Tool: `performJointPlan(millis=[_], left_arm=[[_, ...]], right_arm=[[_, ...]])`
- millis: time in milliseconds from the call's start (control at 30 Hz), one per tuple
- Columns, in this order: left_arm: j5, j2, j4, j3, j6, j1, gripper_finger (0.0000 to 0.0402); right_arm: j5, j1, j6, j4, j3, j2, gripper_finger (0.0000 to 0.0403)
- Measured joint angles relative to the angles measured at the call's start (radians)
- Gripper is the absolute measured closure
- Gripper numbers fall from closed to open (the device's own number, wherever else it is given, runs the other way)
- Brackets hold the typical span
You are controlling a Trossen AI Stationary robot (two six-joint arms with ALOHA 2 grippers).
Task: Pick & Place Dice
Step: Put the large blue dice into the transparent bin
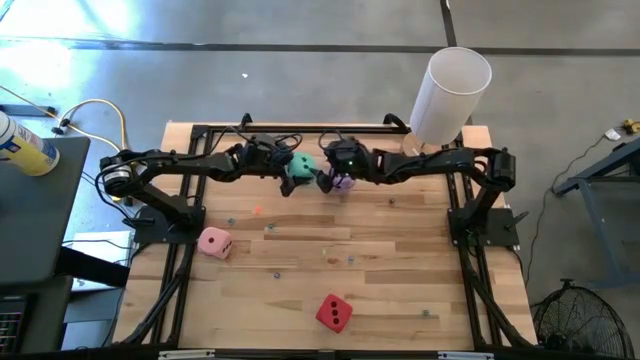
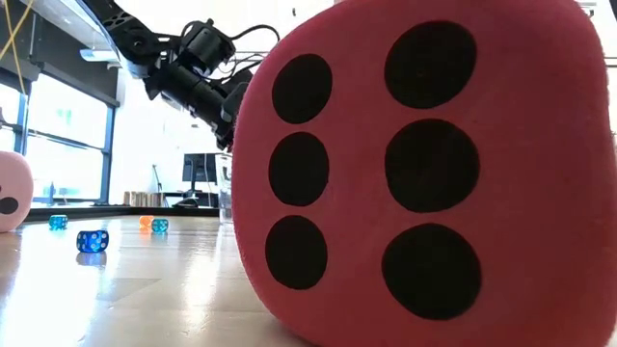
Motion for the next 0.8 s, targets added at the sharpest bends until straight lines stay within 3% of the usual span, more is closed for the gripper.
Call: performJointPlan(millis=[133,367,800], left_arm=[[0.032,-0.013,0.06,0.011,-0.008,-0.003,0.0003],[0.062,-0.029,0.066,0.006,-0.006,-0.002,0.0003],[0.047,-0.023,-0.024,0.005,0.061,-0.001,0.0003]], right_arm=[[0.026,-0.001,-0.003,-0.092,-0.013,0.018,0.0009],[0.087,0.002,-0.032,-0.089,-0.006,0.002,0.0009],[0.187,0.077,-0.097,0.083,0.001,-0.12,0.0009]])
